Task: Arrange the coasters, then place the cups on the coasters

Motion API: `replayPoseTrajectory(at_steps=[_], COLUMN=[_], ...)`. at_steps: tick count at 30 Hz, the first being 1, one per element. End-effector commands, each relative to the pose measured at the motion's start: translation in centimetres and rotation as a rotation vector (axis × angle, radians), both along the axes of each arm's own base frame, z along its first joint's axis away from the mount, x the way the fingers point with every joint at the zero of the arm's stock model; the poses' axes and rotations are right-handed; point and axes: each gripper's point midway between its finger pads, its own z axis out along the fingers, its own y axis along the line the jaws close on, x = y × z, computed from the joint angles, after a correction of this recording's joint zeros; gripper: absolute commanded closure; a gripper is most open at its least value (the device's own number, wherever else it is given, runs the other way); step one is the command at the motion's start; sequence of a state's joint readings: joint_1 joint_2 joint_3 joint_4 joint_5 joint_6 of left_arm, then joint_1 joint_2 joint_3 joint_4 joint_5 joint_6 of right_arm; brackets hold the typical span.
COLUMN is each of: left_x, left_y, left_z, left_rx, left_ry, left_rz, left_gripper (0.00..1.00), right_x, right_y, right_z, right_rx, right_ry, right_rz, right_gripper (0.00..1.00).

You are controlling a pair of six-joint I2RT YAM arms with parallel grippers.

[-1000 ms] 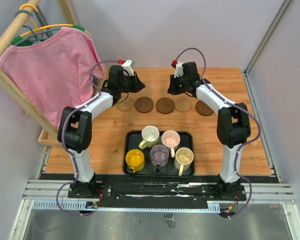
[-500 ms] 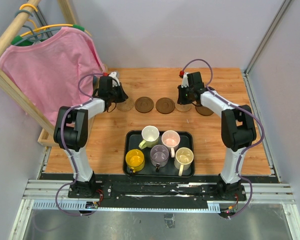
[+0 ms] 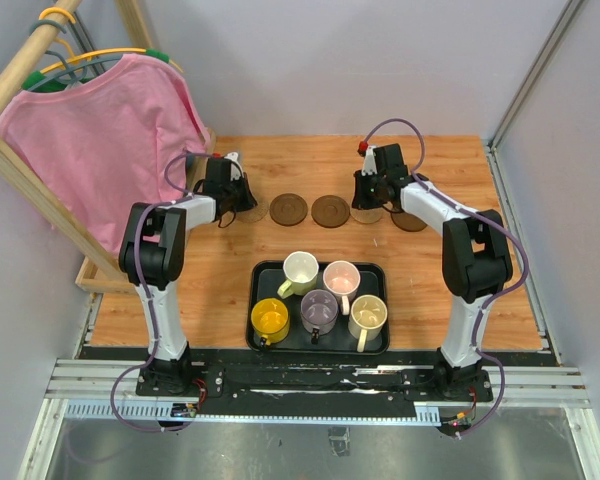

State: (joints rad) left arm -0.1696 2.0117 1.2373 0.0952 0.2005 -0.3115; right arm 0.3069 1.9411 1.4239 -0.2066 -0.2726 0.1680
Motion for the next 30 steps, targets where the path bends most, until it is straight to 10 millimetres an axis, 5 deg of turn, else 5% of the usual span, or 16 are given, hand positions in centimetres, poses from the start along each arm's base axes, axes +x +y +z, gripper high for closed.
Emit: replayPoseTrajectory(at_steps=[1, 12, 21, 25, 30], left_x=[-0.4, -3.1, -4.0, -3.2, -1.3], left_y=[1.3, 4.0, 3.8, 2.8, 1.1], left_z=[-1.3, -3.7, -3.5, -2.4, 1.8], left_rx=[0.05, 0.106, 0.092, 0.044, -0.042], left_ry=[0.033, 0.14, 0.142, 0.098, -0.017], left_rz=[0.04, 0.126, 0.113, 0.084, 0.038], left_gripper=[0.99, 1.0, 0.99, 0.99, 0.99], right_x=[0.0, -0.1, 0.2, 0.6, 0.9], right_y=[0.3, 1.3, 3.5, 4.3, 4.5], right_z=[1.2, 1.5, 1.8, 2.4, 1.5], right_rx=[0.052, 0.098, 0.124, 0.129, 0.117], right_ry=[-0.012, -0.007, -0.015, -0.03, -0.019], right_rz=[0.003, 0.028, 0.085, 0.107, 0.113], right_gripper=[0.89, 0.89, 0.89, 0.89, 0.89])
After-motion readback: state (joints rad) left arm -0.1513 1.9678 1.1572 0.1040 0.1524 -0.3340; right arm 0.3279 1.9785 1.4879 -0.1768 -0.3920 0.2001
